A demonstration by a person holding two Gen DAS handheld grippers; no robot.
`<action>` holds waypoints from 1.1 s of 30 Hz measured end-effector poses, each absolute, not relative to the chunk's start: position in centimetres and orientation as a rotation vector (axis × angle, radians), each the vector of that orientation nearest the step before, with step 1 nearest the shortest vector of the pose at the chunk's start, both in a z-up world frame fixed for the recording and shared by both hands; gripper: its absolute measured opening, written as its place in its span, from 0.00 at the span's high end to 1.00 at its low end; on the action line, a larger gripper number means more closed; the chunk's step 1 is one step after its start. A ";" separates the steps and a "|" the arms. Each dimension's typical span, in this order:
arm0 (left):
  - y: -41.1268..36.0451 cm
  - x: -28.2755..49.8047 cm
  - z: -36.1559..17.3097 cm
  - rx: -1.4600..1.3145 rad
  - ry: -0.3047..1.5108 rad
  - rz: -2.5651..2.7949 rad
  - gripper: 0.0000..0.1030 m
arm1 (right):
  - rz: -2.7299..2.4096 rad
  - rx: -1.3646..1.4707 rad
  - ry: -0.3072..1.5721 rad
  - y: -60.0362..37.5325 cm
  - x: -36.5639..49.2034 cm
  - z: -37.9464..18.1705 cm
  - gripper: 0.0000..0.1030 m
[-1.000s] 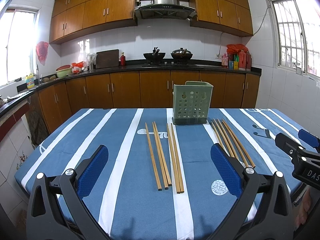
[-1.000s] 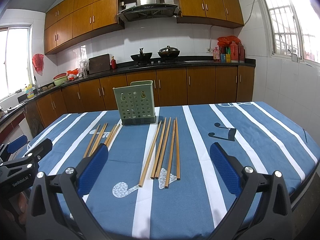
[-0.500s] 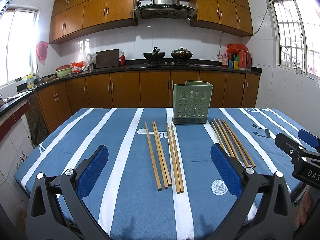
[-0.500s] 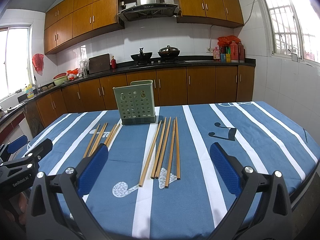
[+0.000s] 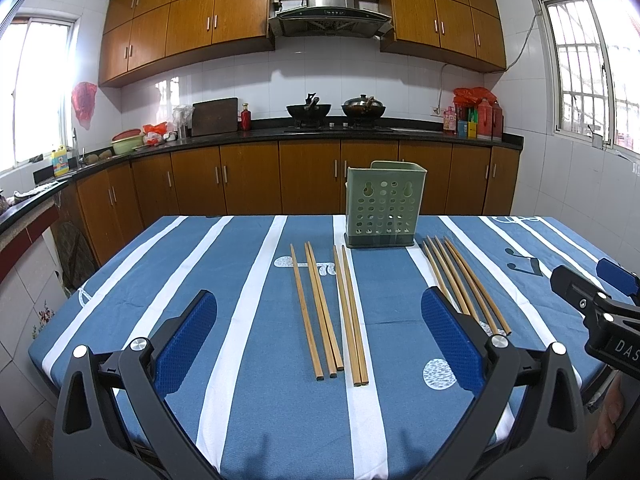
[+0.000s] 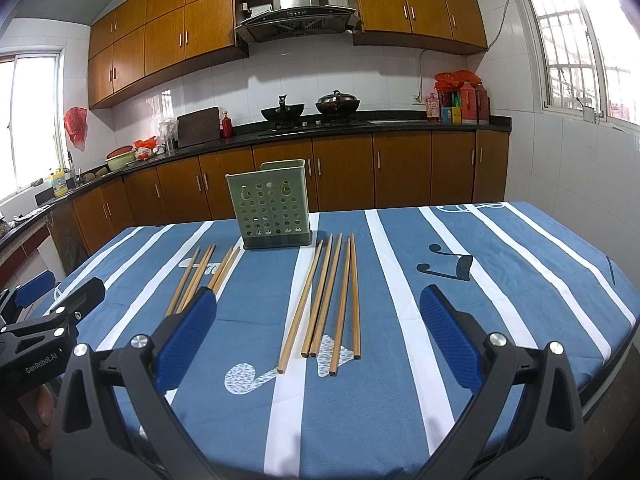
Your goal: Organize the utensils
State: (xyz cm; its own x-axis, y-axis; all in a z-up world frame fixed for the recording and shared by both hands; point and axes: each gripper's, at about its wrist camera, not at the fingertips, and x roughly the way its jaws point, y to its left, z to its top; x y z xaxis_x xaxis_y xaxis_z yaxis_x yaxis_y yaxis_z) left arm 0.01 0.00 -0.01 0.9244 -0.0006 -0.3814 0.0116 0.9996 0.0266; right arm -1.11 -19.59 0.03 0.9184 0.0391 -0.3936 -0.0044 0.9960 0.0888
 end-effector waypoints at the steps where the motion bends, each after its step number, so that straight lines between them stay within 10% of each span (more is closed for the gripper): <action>1: 0.0 0.0 0.0 0.029 0.391 -0.006 0.02 | 0.023 0.087 0.406 -19.6 -1.1 0.0 0.04; 33: 1.8 2.6 -1.7 -0.001 0.500 0.051 0.02 | -0.050 0.151 0.514 -22.1 2.9 -1.9 0.04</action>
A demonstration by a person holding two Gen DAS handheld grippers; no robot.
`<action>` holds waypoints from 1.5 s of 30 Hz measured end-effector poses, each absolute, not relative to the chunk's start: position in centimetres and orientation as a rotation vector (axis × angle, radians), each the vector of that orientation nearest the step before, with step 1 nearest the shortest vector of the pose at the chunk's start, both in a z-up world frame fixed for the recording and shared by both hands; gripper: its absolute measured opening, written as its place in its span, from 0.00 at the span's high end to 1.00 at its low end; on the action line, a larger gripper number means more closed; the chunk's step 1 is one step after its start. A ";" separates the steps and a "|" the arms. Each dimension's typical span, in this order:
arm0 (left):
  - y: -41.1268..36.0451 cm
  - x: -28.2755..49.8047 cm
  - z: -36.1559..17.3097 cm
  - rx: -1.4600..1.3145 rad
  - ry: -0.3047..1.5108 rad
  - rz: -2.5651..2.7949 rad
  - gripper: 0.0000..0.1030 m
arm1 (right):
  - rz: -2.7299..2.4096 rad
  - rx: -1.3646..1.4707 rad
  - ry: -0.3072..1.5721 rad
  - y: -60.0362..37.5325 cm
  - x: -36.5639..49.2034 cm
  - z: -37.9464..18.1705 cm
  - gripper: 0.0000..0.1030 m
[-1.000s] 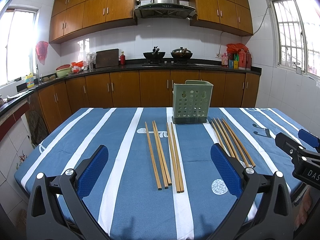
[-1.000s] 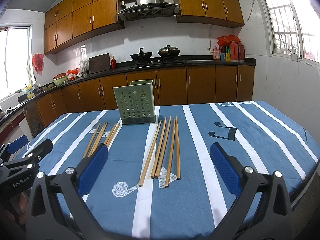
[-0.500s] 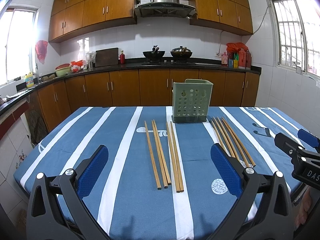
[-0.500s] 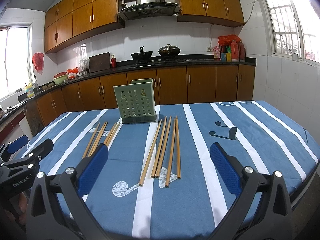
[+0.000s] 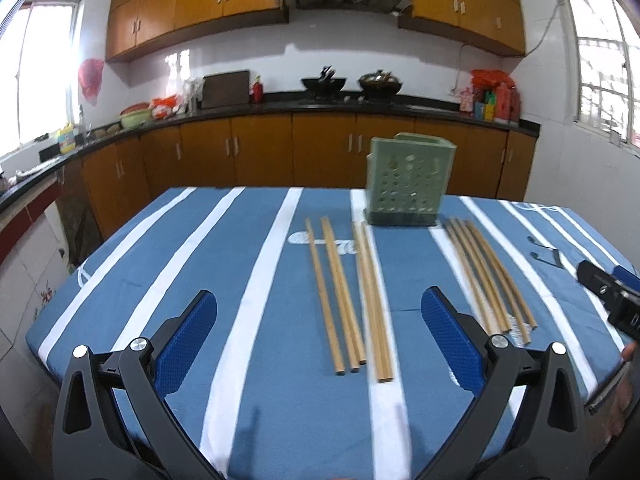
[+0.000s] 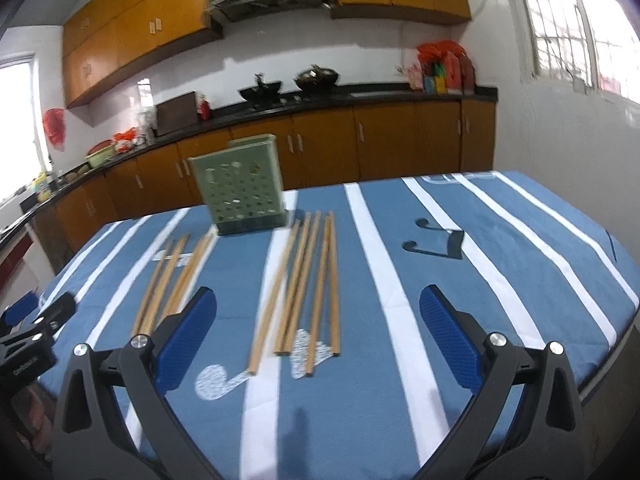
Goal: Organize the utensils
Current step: 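Grasp a wooden chopstick with the right tool while the left tool grasps another chopstick, then lift the chopsticks upright with both tools and carry them over the green holder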
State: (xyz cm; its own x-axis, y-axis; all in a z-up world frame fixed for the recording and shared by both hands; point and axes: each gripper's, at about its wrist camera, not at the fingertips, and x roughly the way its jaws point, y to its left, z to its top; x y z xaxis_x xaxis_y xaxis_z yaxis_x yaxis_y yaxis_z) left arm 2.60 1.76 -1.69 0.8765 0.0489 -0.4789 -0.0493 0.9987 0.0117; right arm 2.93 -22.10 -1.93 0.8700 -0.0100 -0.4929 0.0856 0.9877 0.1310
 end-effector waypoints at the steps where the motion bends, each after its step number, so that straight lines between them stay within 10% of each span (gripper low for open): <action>1: 2.2 3.0 -1.8 -0.007 0.516 0.063 0.02 | -0.066 0.155 0.529 -22.4 3.6 -2.1 0.04; 6: 4.5 5.1 -2.3 -0.042 0.588 0.088 0.02 | -0.120 0.172 0.638 -23.9 7.2 -3.2 0.05; 12: 6.0 7.1 -3.1 -0.069 0.654 0.085 0.03 | -0.115 0.183 0.804 -24.4 11.8 -5.9 0.45; 28: 4.6 11.6 -6.1 -0.053 0.848 -0.049 0.61 | -0.108 0.124 0.901 -23.3 15.5 -8.9 0.91; 39: 3.9 14.0 -7.3 -0.006 0.918 -0.051 0.92 | -0.104 0.138 0.894 -24.0 16.3 -8.9 0.91; 45: 5.9 17.3 -7.2 -0.015 0.918 -0.005 0.93 | -0.118 0.163 0.892 -25.2 18.2 -9.0 0.92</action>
State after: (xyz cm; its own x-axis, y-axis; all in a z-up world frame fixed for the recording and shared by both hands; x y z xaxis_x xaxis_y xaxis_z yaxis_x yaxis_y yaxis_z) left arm 17.30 5.88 -7.19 0.6075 -0.0106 -0.7943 -0.0021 0.9999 -0.0149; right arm 18.24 -25.16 -8.98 0.6228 -0.0349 -0.7816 0.1703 0.9811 0.0919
